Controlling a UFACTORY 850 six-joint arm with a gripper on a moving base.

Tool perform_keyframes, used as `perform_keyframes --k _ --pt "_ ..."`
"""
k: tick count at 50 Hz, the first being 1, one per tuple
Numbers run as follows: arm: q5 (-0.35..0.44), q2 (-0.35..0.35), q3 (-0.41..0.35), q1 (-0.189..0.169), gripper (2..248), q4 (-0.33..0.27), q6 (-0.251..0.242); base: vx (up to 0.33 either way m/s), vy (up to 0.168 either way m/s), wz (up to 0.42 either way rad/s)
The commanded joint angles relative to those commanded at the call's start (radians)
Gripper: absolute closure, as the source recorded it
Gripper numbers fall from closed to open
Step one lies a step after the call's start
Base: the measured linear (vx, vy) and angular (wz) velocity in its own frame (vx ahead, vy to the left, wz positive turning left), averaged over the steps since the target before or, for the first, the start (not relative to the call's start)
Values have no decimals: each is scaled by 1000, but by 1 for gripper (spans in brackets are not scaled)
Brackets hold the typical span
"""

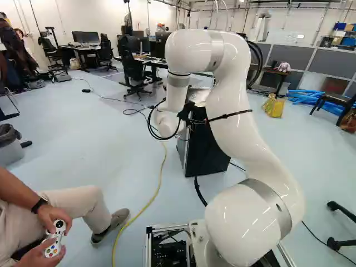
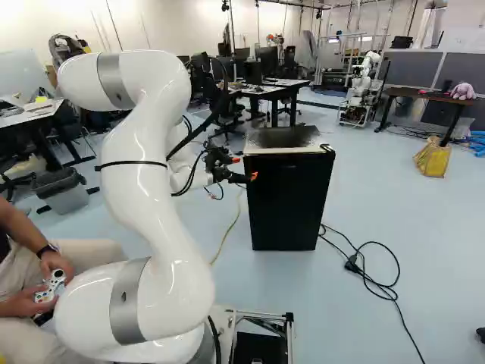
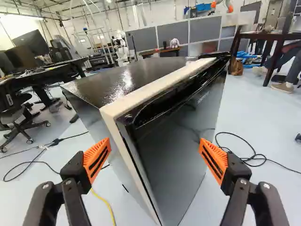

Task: Grab a drink from the fridge

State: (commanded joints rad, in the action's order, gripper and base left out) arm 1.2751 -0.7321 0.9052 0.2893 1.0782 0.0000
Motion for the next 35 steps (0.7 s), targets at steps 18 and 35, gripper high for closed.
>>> perform_keyframes --k 18,35 --pt "14 -2 3 -14 3 0 0 0 0 0" --pt "31 -2 3 -27 3 0 0 0 0 0"
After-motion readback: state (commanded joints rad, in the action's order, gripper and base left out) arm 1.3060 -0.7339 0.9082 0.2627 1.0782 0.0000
